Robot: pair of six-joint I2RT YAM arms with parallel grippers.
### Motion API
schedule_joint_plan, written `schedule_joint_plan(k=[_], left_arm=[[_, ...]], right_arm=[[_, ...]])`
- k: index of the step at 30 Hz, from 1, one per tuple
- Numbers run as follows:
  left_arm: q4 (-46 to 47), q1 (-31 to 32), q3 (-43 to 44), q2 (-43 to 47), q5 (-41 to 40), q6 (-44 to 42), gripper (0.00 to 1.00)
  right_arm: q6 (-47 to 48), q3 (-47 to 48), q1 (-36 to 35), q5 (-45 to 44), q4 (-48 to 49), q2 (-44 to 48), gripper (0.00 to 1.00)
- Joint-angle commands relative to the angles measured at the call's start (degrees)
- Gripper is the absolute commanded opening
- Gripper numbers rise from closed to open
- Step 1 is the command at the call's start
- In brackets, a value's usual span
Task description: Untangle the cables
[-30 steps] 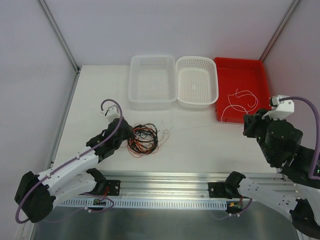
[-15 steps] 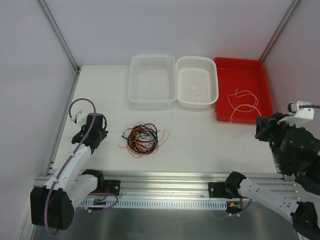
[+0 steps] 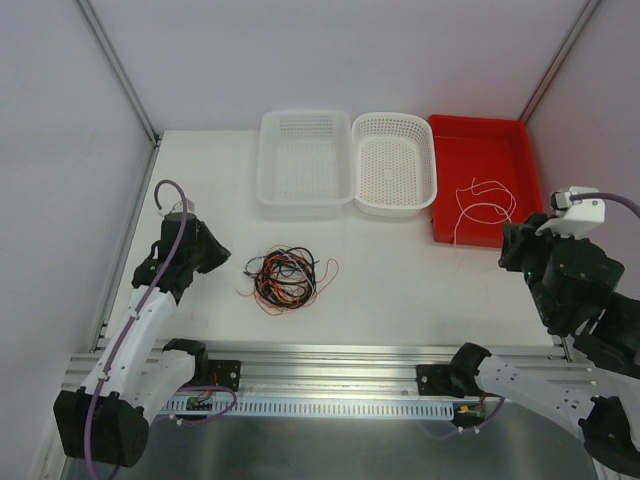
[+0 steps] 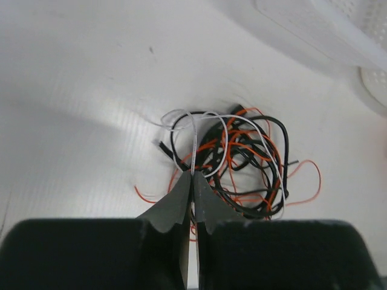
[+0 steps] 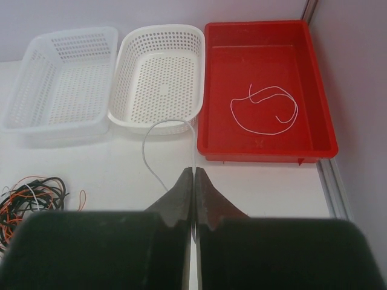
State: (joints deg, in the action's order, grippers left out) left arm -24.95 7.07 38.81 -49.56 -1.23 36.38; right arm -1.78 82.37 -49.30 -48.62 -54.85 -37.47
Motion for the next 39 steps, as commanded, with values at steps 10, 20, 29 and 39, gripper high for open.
schedule_joint_plan(k=[10, 20, 29, 39], left_arm=[[-3.9, 0.0, 1.3, 6.0, 23.0, -20.5, 0.07], [-0.3, 0.0, -3.9, 15.0, 16.7, -20.4, 0.07], [-0.2, 0.0, -3.9, 15.2, 17.8, -19.8, 0.07], [-0.3, 0.0, -3.7, 12.9, 17.5, -20.2, 0.07]], right_arm=[[15.2, 14.4, 11.1, 4.5, 12.7, -18.3, 0.01], [16.3, 25.5, 36.7, 10.5, 22.1, -33.4, 0.01], [11.1, 26.5, 51.2, 16.8, 32.8, -44.1, 0.01], [5.2, 24.3, 59.8, 32.2, 36.0, -60.2, 0.02]])
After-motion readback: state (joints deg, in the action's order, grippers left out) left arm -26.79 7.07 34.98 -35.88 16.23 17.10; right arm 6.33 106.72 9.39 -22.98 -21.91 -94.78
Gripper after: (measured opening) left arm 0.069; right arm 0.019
